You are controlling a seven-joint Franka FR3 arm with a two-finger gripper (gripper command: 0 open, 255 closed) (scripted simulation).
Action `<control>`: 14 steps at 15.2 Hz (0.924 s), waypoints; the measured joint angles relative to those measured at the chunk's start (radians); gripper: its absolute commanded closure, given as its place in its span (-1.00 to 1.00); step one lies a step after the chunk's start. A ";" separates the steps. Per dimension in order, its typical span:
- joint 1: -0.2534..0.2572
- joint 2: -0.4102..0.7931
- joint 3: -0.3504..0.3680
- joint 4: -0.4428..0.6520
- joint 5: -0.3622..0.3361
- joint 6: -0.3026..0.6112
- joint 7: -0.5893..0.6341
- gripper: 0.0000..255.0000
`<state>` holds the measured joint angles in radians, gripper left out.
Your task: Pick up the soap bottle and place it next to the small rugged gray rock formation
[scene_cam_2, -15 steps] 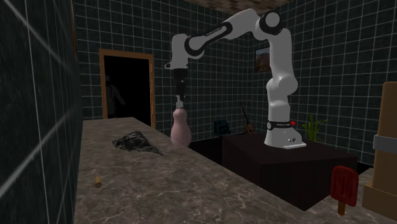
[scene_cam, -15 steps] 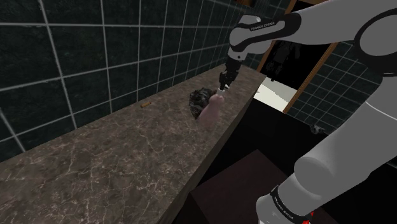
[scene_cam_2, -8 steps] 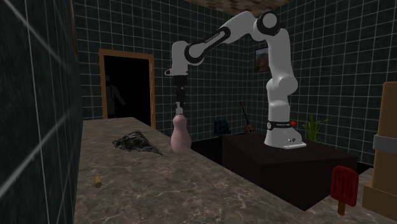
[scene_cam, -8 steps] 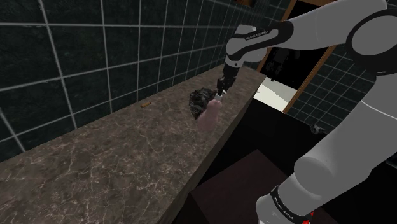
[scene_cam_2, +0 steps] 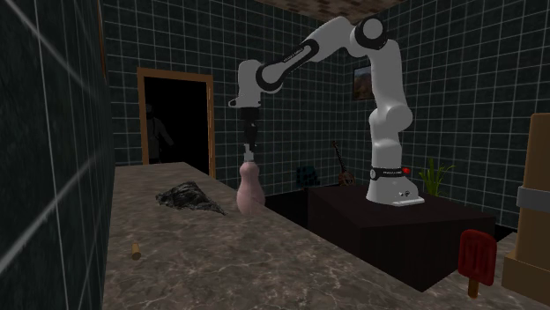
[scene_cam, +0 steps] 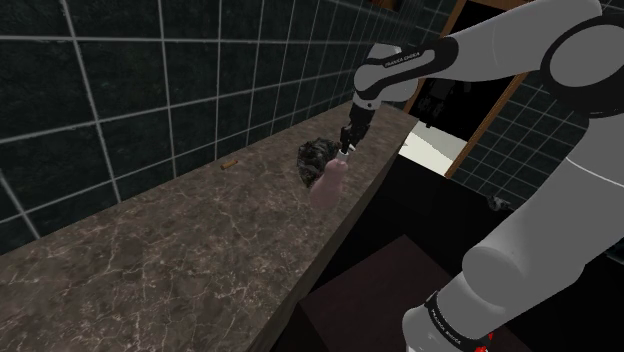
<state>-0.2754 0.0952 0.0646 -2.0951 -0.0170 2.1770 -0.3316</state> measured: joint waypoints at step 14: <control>0.000 -0.051 0.001 0.068 0.005 -0.117 -0.004 -1.00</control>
<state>-0.2756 0.0442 0.0651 -2.0269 -0.0121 2.0602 -0.3351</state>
